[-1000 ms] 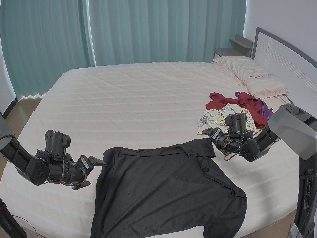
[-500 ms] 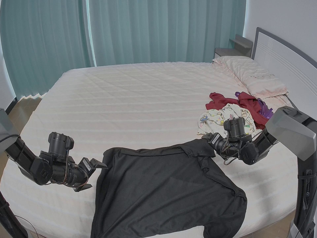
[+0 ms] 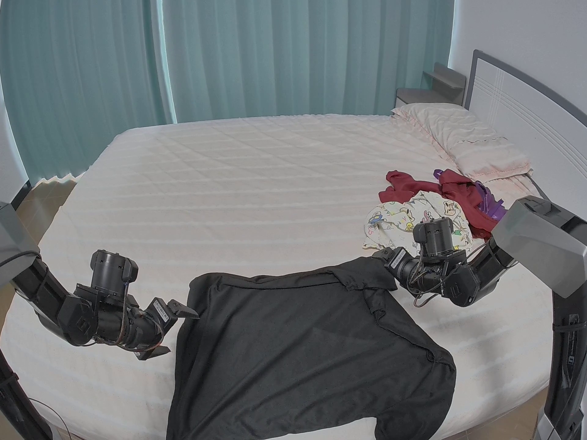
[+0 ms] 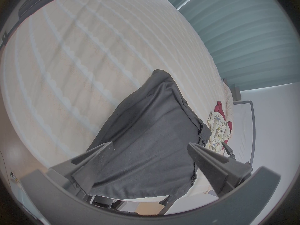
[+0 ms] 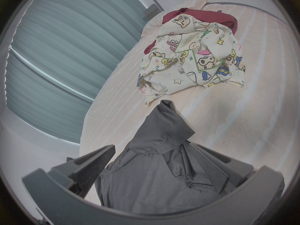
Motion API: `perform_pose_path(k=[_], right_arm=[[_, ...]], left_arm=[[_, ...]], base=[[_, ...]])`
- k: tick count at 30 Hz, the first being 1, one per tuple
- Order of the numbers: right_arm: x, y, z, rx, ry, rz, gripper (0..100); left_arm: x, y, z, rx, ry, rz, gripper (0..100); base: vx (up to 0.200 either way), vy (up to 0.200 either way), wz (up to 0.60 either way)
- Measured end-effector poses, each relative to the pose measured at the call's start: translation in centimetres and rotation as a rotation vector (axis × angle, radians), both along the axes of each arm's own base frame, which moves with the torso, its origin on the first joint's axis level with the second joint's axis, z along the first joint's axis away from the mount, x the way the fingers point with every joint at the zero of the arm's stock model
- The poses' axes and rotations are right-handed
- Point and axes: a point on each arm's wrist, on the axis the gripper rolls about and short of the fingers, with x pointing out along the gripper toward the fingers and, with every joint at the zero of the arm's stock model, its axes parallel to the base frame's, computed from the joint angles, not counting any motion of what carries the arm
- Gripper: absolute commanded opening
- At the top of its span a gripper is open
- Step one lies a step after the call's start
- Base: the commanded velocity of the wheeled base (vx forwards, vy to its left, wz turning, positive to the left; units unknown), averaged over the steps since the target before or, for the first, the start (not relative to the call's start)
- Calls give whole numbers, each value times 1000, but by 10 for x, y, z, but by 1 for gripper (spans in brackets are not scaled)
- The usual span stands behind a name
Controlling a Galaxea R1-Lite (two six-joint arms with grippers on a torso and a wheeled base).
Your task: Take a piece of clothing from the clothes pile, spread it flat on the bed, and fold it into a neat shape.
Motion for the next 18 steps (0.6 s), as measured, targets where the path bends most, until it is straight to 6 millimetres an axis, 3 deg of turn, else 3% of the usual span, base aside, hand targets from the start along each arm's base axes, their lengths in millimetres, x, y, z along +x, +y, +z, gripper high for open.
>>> perform_pose_path(k=[18], right_arm=[[-1,-1,2,1,-2,-1,100]], left_arm=[[-1,-1,-5,1,21,0,100]], base=[[0,0,0]])
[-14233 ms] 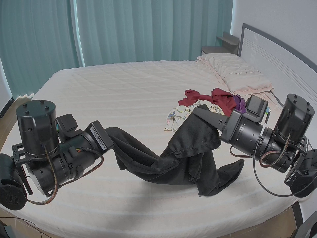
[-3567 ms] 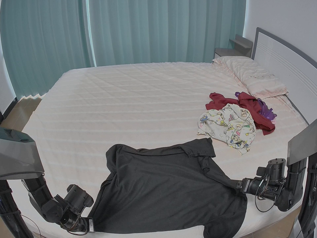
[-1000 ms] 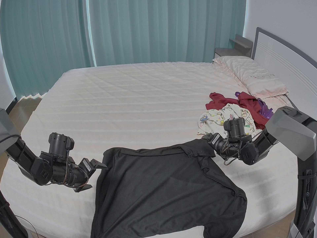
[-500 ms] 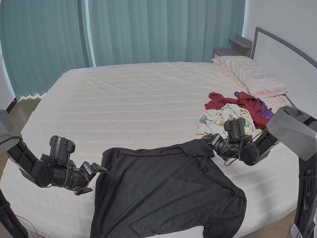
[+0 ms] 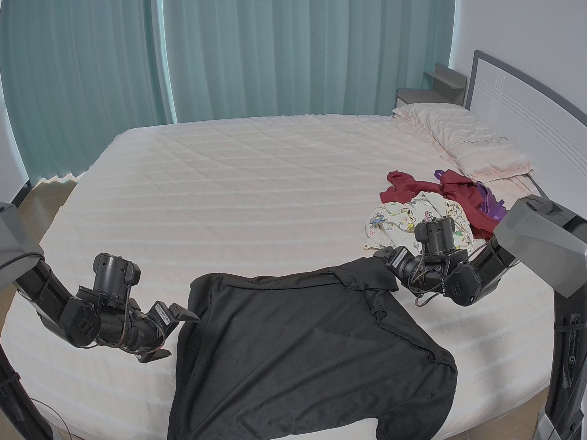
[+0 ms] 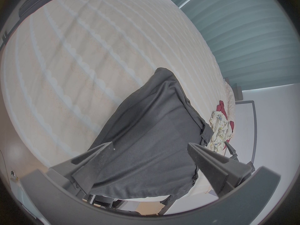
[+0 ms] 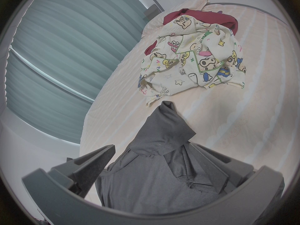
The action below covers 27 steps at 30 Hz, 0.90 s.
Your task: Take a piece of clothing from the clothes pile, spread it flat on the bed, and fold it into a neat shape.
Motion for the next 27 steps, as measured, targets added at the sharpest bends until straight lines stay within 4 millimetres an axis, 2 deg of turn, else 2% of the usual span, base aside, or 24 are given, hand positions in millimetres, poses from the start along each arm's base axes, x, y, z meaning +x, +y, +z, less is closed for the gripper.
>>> perform_pose_path(k=[3,6,12,18,27], right_arm=[[0,1,0,0,0,2,100],[-1,1,0,0,1,3,100],[-4,3,-3,-5,13,9,100],[-8,2,-2,-9,18,11,100],[-11,0,-3,-21,25,16,100]], left_arm=[[-1,0,0,-4,0,-2,100],[-2,0,0,-5,3,-6,100],[3,-1,3,-2,-17,-6,100],[20,0,11,10,-70,18,100],[62,-3,4,35,-111,48,100]], base=[[0,0,0],[200,0,0],[0,0,0],[0,0,0],[0,0,0]])
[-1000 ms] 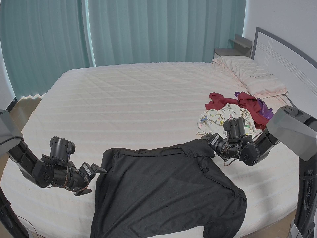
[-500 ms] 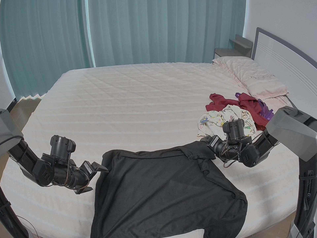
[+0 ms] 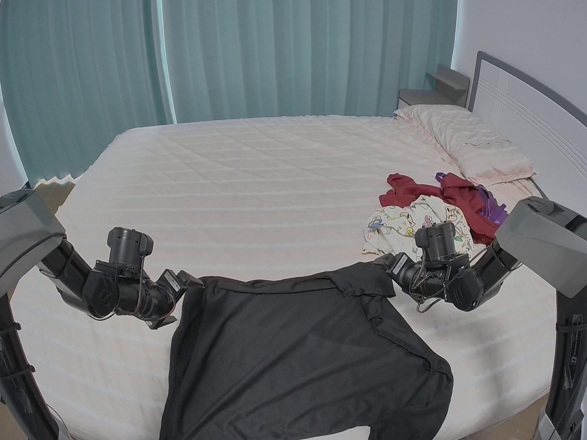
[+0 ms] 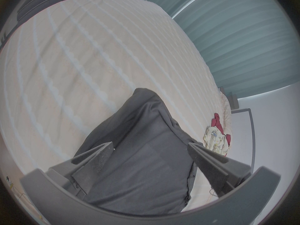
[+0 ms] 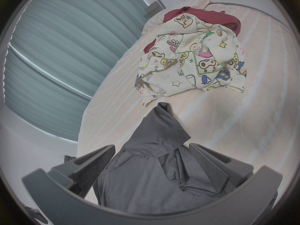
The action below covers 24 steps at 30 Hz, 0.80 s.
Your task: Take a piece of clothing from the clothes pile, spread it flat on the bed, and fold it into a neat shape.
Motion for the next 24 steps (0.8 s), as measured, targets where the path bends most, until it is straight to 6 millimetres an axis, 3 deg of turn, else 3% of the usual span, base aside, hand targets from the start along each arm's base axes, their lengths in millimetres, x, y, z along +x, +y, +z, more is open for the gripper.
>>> perform_pose_path(k=[13,18,24], right_arm=[[-4,1,-2,-20,8,16,100],[-5,1,-3,-25,10,21,100],[-6,2,-4,-33,13,27,100]], left_arm=[[78,-2,-13,145,-60,64,100],[102,-3,-35,285,-67,43,100],[119,-6,-59,335,-60,36,100]], base=[[0,0,0],[0,0,0],[0,0,0]])
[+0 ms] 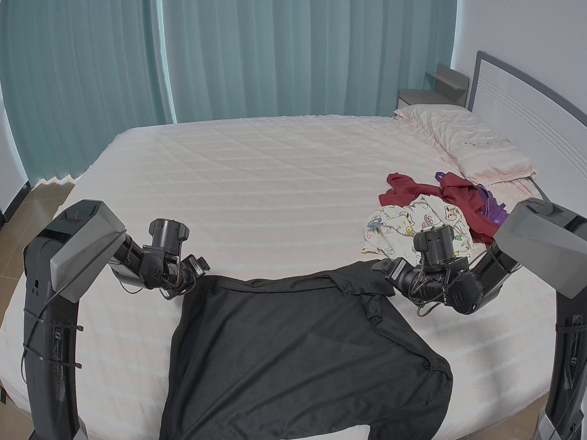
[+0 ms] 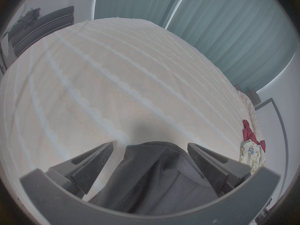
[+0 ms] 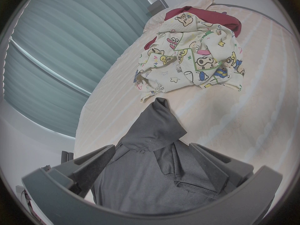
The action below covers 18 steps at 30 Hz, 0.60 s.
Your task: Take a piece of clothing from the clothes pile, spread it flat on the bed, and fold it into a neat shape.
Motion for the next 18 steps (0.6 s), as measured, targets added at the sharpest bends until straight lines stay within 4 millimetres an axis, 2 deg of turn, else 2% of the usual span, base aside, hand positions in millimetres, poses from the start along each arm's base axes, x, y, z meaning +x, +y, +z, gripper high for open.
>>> perform_pose_path(k=[3,4,12,18], right_arm=[[-1,0,-3,-5,7,3,100],[-1,0,-4,-7,10,4,100],[0,2,-13,-16,29,10,100],[10,2,-28,-22,39,0,100]], left_arm=[[6,-2,-9,2,3,-2,100],[7,-2,-11,2,4,-3,0],[10,-3,-21,4,15,-2,0],[10,4,-22,4,16,22,0]], base=[[0,0,0],[0,0,0],[0,0,0],[0,0,0]])
